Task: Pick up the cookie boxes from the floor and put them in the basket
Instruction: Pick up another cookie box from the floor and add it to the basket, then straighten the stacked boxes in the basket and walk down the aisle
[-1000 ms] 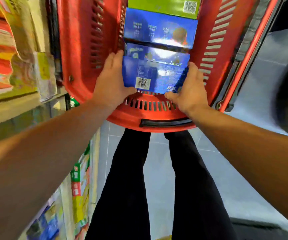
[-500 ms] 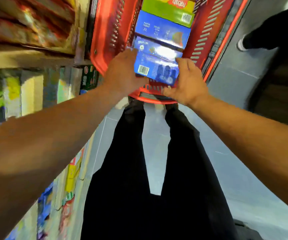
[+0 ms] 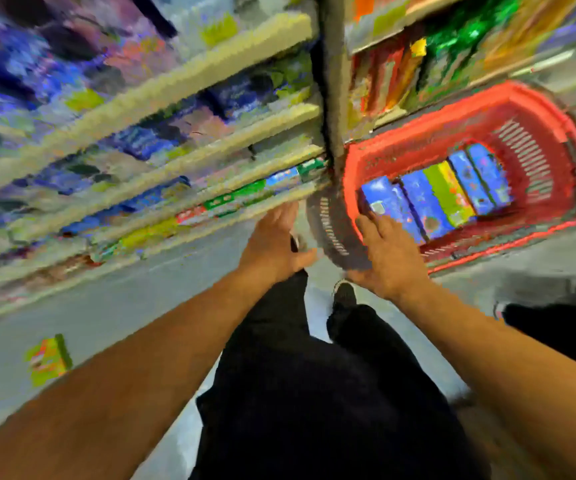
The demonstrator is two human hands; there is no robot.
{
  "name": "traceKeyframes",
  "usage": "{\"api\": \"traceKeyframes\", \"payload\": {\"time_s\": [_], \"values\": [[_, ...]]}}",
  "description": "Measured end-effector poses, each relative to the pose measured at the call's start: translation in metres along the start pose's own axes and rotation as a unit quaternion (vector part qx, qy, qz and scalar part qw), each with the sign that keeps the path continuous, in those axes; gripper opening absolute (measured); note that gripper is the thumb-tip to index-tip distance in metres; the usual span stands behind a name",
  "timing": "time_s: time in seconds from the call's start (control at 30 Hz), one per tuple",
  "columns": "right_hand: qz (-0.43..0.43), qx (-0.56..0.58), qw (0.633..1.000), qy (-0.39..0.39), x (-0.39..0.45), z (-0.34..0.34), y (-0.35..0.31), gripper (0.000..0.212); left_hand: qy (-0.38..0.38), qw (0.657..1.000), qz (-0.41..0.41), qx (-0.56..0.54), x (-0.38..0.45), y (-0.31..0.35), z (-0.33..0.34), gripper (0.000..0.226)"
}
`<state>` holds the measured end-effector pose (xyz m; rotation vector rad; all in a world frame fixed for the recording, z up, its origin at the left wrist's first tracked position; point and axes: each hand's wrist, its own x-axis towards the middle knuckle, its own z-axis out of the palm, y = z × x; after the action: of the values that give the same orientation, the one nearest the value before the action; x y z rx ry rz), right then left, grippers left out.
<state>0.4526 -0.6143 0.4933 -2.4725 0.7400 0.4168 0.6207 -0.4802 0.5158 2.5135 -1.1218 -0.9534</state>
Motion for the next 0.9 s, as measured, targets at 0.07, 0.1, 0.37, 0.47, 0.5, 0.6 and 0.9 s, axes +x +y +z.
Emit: {"api": "traceKeyframes", "payload": {"time_s": [0.07, 0.1, 0.37, 0.47, 0.5, 0.6, 0.9], "values": [[-0.044, -0.025, 0.999, -0.018, -0.002, -0.004, -0.024, 0.107, 0.051, 0.997, -0.048, -0.037, -0.039, -0.014, -0.005, 0.095], [-0.085, -0.055, 0.994, -0.038, -0.005, -0.004, -0.044, 0.109, 0.087, 0.991, -0.080, -0.066, -0.064, -0.024, -0.007, 0.096], [-0.291, -0.194, 0.928, -0.129, -0.037, 0.031, -0.189, 0.104, 0.232, 0.908, -0.287, -0.196, -0.246, -0.096, 0.023, 0.098], [-0.367, -0.215, 0.894, -0.139, -0.064, 0.066, -0.255, 0.104, 0.266, 0.868, -0.353, -0.227, -0.324, -0.125, 0.045, 0.099], [-0.392, -0.214, 0.884, -0.140, -0.076, 0.082, -0.278, 0.104, 0.282, 0.852, -0.375, -0.234, -0.352, -0.136, 0.055, 0.099], [-0.448, -0.222, 0.853, -0.148, -0.116, 0.132, -0.344, 0.104, 0.329, 0.801, -0.430, -0.256, -0.433, -0.165, 0.083, 0.098], [-0.578, -0.288, 0.749, -0.147, -0.229, 0.256, -0.524, 0.103, 0.444, 0.652, -0.547, -0.280, -0.640, -0.263, 0.130, 0.093]]}}
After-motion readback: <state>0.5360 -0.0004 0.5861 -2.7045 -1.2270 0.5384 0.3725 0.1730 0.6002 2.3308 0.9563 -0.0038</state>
